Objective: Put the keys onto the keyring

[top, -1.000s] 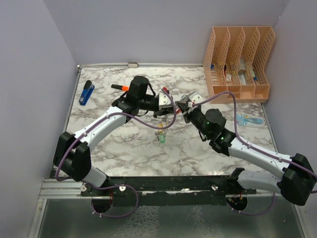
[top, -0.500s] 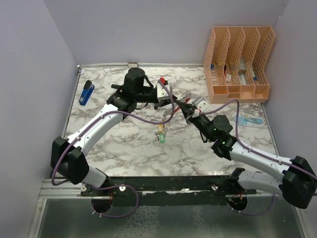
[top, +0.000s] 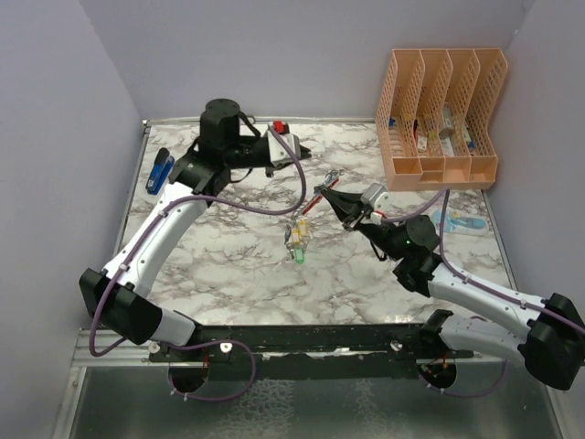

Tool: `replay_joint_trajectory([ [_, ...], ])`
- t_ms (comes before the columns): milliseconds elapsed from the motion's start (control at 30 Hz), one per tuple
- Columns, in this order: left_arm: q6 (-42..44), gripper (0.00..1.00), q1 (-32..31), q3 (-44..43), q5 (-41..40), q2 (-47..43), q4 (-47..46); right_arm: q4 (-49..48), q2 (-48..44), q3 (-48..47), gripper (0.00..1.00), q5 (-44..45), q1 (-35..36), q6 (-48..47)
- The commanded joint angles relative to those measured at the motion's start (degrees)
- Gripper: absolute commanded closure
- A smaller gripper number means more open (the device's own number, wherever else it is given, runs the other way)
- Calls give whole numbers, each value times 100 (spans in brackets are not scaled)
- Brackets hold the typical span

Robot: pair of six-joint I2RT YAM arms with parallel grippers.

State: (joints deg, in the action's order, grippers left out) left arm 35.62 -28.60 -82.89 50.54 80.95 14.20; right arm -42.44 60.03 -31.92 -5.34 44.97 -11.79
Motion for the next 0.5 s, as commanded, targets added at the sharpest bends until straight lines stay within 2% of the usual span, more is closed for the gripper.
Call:
replay_joint_trajectory([
  [0,377,88,489,-1045,-162,-32,1329,-649,-178,-11,99,-347,-40,354],
  [133,258,89,557,-1642,-359,101,2336,-658,88,-196,99,-566,-50,779],
  [333,-651,89,557,-258,253,-672,1443,-740,641,-549,99,-752,-44,1435],
  [467,-304,90,557,276,241,-852,1425,-607,960,-865,99,-927,-42,1837],
])
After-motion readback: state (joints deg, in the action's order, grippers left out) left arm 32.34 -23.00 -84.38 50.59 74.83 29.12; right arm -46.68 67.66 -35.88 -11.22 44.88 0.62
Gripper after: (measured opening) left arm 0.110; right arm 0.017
